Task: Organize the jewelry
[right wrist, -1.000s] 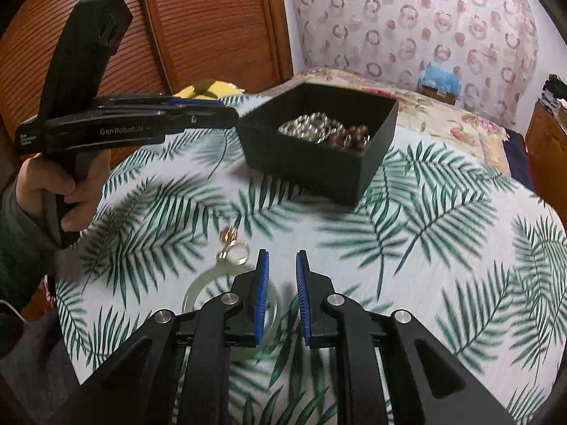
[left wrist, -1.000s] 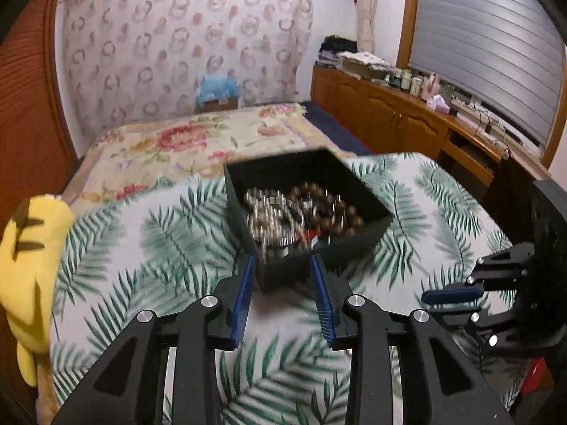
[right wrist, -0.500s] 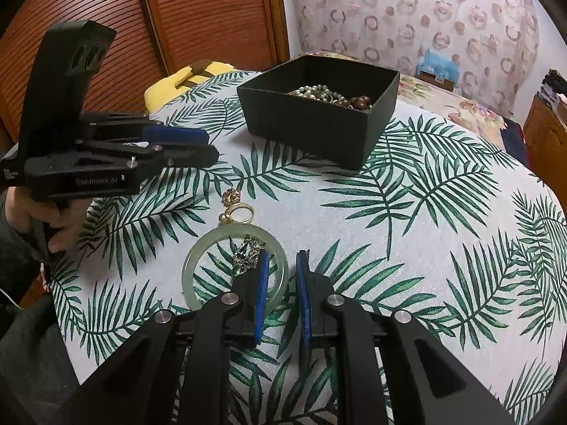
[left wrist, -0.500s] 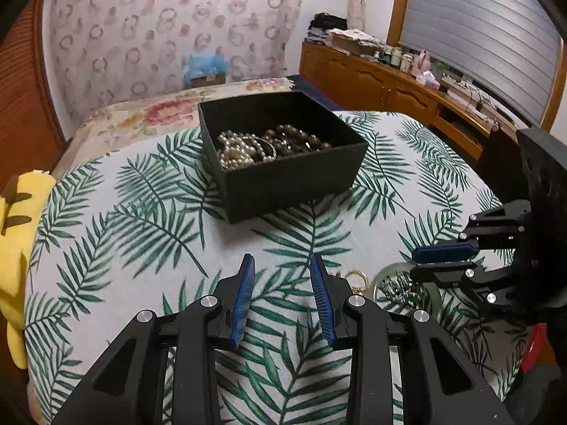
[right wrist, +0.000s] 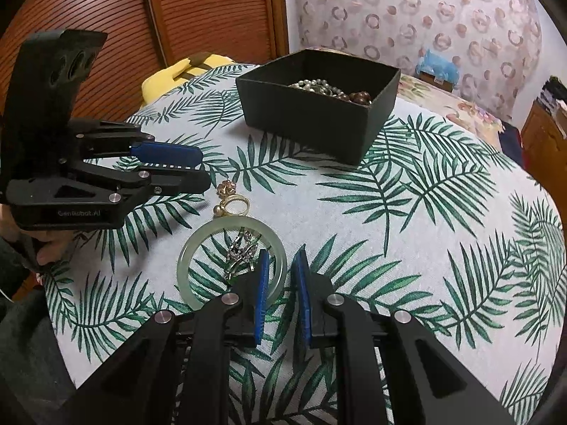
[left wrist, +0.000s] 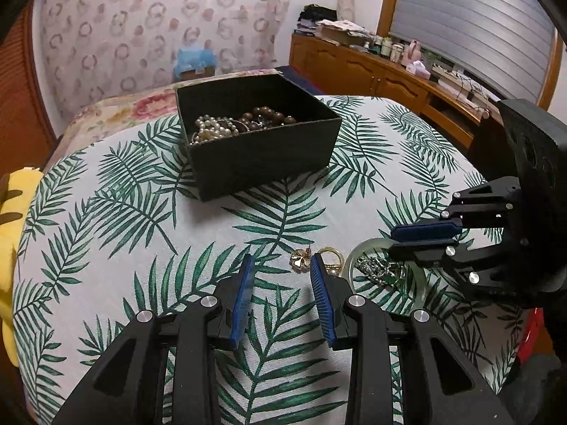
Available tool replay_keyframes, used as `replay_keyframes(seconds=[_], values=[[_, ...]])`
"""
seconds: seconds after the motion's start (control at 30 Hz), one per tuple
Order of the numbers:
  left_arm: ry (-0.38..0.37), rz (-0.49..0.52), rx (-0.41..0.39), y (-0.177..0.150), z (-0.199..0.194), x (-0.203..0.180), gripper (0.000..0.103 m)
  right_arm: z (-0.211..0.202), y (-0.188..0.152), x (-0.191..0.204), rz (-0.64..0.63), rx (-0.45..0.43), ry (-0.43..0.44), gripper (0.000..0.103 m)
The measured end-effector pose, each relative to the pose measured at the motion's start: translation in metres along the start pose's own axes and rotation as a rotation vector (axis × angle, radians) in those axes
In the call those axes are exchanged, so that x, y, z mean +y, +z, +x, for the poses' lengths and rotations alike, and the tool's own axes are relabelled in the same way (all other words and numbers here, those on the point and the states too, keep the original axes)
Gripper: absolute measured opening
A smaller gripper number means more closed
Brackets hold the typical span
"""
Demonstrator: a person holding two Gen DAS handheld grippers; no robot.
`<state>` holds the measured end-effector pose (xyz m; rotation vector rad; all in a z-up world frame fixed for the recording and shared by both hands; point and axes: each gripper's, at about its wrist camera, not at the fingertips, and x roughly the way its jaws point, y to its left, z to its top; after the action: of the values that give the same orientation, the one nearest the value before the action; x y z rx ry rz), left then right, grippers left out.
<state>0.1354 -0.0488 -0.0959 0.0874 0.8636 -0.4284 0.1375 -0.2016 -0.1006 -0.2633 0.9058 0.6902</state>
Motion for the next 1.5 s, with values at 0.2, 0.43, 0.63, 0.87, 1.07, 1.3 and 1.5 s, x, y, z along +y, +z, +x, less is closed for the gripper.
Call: replay_keyframes(seconds=[0.2,0.43,0.63,0.87,1.07,1.3,1.5], values=[[0.000,0.011,0.005,0.001,0.002,-0.004,0.031,-0.013,0.002,-0.001,0.010,-0.067,-0.011,0.008],[-0.010,0.025,0.017,0.006,0.013,-0.008,0.029,-0.028,0.003,-0.009,0.030,-0.106,-0.019,0.008],[-0.029,0.028,0.024,0.011,0.019,-0.010,0.012,-0.033,0.004,-0.017,0.048,-0.127,-0.023,0.008],[-0.034,0.032,-0.001,0.016,0.015,-0.010,0.004,-0.036,0.011,-0.026,0.052,-0.145,-0.024,0.008],[-0.029,0.016,-0.042,0.030,0.004,-0.006,0.004,-0.042,0.031,-0.032,0.038,-0.183,-0.022,0.008],[-0.005,0.003,-0.089,0.051,-0.004,0.005,0.004,-0.046,0.068,-0.045,0.007,-0.235,-0.035,0.008],[0.033,-0.013,-0.121,0.069,-0.006,0.019,0.004,-0.034,0.098,-0.059,-0.004,-0.249,-0.053,0.008]])
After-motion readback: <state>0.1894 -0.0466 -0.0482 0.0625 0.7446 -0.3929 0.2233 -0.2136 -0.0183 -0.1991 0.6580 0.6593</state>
